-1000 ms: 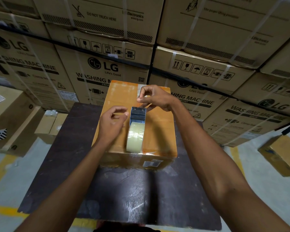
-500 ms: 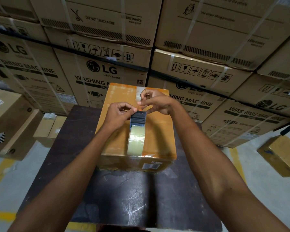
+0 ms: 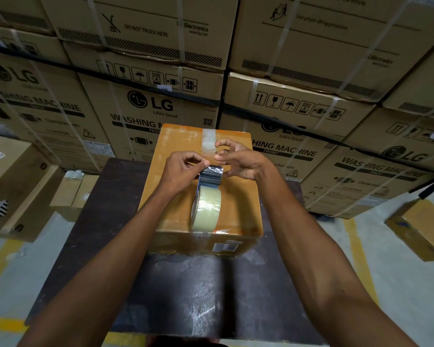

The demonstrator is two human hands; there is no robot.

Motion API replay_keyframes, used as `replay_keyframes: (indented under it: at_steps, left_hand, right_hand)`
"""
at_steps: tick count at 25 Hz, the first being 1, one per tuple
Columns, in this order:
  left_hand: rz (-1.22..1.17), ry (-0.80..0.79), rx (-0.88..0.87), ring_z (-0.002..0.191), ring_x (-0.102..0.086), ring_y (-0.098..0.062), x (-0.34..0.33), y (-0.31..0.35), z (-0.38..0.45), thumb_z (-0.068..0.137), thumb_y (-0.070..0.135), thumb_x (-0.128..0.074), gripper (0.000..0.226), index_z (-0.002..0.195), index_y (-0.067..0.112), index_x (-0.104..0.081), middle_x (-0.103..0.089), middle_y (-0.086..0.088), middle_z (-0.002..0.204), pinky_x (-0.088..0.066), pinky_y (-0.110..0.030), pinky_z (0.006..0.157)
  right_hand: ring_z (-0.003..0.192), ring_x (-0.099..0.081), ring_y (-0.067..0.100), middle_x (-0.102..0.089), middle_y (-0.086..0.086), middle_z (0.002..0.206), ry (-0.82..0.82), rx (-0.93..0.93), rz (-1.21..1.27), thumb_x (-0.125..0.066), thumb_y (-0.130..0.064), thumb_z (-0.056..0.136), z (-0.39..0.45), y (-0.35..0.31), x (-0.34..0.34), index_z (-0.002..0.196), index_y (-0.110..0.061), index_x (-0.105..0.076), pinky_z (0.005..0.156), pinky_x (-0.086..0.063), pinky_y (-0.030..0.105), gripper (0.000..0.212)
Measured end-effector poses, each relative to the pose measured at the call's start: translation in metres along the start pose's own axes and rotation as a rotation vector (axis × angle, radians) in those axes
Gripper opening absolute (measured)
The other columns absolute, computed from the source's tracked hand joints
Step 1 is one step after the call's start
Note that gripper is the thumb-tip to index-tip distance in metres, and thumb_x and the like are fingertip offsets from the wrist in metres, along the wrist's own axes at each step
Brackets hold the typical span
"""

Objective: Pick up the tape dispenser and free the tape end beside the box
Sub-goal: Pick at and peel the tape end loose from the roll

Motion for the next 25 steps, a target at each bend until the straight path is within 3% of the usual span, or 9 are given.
replay_keyframes:
  at_steps: [3,6,11,15,18,22,25]
  left_hand:
    - [0.023,0.004,-0.007,0.085,-0.079,-0.026,0.001,0.000,0.000,0.091,0.017,-0.082,0.007,0.093,0.010,-0.083,-0.082,-0.007,0.091,-0.066,-0.047,0.081]
    - [-0.023,0.006,0.030,0.080,-0.077,-0.009,0.006,-0.001,-0.001,0.093,0.014,-0.080,0.001,0.092,0.015,-0.080,-0.080,-0.006,0.092,-0.068,-0.038,0.076]
    - [-0.049,0.029,0.017,0.077,-0.075,-0.002,0.003,0.001,-0.003,0.094,0.012,-0.079,0.003,0.093,0.014,-0.081,-0.080,-0.004,0.089,-0.063,-0.023,0.068]
    - [-0.053,0.057,0.043,0.084,-0.076,-0.012,0.001,-0.002,-0.001,0.093,0.014,-0.080,0.004,0.091,0.017,-0.082,-0.080,-0.005,0.090,-0.062,-0.023,0.069]
    - [-0.078,0.047,0.066,0.079,-0.075,-0.005,0.001,0.000,0.000,0.093,0.012,-0.079,0.005,0.091,0.015,-0.082,-0.080,-0.004,0.088,-0.061,-0.020,0.066]
    - [-0.147,-0.075,0.207,0.084,-0.077,-0.006,0.007,0.011,0.000,0.095,0.015,-0.078,0.004,0.095,0.012,-0.080,-0.081,-0.003,0.095,-0.061,-0.022,0.066]
    - [-0.232,-0.241,0.334,0.097,-0.077,-0.016,0.022,0.013,0.006,0.097,0.023,-0.075,0.011,0.098,0.013,-0.079,-0.083,-0.002,0.102,-0.065,-0.030,0.078]
  right_hand:
    - [0.107,-0.067,0.020,-0.067,0.002,0.111,-0.078,0.035,-0.007,-0.084,-0.009,0.080,-0.008,0.006,0.004,0.126,-0.026,-0.061,0.095,-0.056,0.057,0.054]
    - [0.112,-0.065,0.021,-0.068,0.003,0.124,-0.011,0.080,-0.009,-0.079,-0.014,0.087,-0.016,0.010,0.007,0.131,-0.024,-0.063,0.104,-0.054,0.061,0.049]
    - [0.102,-0.072,0.024,-0.079,0.009,0.113,0.238,0.246,0.061,-0.075,-0.006,0.095,-0.025,0.029,-0.010,0.125,-0.014,-0.065,0.082,-0.066,0.046,0.033]
    - [0.095,-0.075,0.023,-0.079,0.014,0.102,0.425,0.319,0.129,-0.082,-0.003,0.088,-0.026,0.044,-0.025,0.118,-0.012,-0.066,0.077,-0.067,0.045,0.035]
    - [0.089,-0.078,0.022,-0.081,0.009,0.090,0.516,0.356,0.178,-0.082,0.001,0.087,-0.024,0.050,-0.032,0.113,-0.009,-0.068,0.072,-0.068,0.044,0.031]
    - [0.083,-0.076,0.020,-0.078,0.007,0.080,0.562,0.356,0.207,-0.079,0.005,0.088,-0.023,0.048,-0.035,0.105,-0.009,-0.068,0.068,-0.067,0.040,0.024]
    - [0.083,-0.077,0.019,-0.078,0.007,0.083,0.554,0.331,0.204,-0.078,0.004,0.089,-0.024,0.047,-0.035,0.101,-0.010,-0.070,0.066,-0.066,0.037,0.020]
Point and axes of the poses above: each hand's wrist, its own z-axis towards the middle knuckle, its own x-axis out of the back of the hand, y = z × x, the point moved 1 cm from there along z, towards the middle knuckle
